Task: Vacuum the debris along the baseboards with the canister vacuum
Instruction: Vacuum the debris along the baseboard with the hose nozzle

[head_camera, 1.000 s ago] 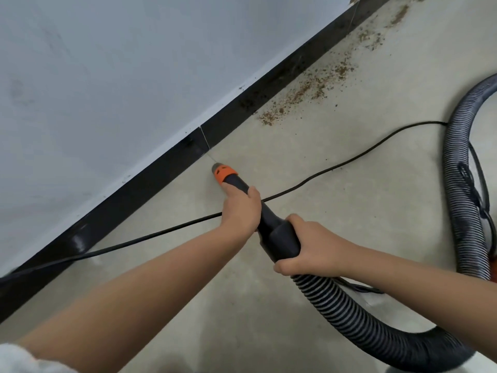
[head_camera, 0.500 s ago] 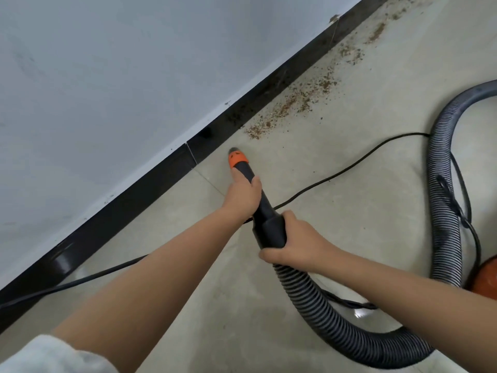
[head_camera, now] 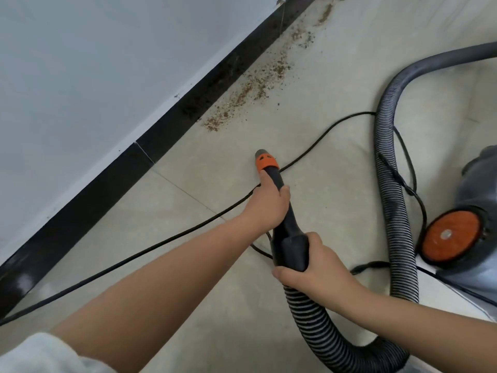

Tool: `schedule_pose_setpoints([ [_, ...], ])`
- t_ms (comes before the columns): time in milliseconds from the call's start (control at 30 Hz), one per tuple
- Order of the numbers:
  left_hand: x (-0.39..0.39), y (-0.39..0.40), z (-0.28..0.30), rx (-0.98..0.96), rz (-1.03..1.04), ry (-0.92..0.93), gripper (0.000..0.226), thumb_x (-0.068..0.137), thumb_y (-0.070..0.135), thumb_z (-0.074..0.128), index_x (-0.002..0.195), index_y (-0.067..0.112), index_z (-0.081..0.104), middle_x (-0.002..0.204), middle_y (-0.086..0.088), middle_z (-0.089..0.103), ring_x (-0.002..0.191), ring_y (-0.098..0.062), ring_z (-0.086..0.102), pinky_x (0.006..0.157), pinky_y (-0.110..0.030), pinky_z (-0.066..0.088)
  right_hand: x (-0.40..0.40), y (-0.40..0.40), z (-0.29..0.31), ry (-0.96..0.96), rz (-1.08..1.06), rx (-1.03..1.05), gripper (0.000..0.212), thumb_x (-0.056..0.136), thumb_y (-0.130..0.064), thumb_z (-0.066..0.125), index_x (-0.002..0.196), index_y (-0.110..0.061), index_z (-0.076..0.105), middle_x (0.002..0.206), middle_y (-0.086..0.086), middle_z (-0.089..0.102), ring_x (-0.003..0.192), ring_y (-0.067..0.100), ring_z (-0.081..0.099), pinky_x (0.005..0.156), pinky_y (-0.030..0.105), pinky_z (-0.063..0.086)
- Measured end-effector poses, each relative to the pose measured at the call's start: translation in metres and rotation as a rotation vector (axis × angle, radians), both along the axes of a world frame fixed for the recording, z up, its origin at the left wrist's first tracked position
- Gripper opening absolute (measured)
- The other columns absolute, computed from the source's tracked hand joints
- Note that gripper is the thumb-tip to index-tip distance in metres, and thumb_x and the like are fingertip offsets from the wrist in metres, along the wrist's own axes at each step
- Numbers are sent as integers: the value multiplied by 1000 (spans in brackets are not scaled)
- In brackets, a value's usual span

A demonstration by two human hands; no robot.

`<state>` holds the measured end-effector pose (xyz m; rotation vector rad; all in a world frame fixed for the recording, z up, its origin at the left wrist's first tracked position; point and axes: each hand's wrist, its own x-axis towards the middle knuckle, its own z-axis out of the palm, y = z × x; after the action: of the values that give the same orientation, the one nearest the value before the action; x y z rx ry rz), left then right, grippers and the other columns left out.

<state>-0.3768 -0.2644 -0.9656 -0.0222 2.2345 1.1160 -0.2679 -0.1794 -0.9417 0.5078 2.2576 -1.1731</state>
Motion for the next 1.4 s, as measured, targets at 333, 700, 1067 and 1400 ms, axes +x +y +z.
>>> schedule_pose_setpoints([
  [333,27,45,15,61,-101,-134,61,101,30,30,149,8,-3,128,-19,49,108,-31,54,71,-31,44,39,27,21,-46,-214,27,51,70,-35,76,102,-19,40,90,-9,52,75,1,52,55,16,41],
  [700,-16,34,13,-12,39,-37,58,102,27,31,148,4,5,138,-21,42,119,-36,48,87,-39,45,-13,21,10,16,-148,-90,50,73,-28,76,107,-16,41,90,-8,49,75,3,51,56,18,43],
  [1067,-74,-20,-7,75,294,-54,53,101,32,34,146,10,19,139,-17,42,120,-36,47,95,-45,47,-86,-17,-24,95,90,-32,57,72,-36,75,105,-14,35,90,-4,47,81,13,54,59,25,46],
  [1400,-26,-23,61,-17,347,-188,44,101,26,30,142,14,20,121,-21,53,99,-36,57,90,-42,48,-38,5,29,-304,247,-302,55,80,-34,73,122,-11,47,98,-6,53,94,10,53,72,16,43],
])
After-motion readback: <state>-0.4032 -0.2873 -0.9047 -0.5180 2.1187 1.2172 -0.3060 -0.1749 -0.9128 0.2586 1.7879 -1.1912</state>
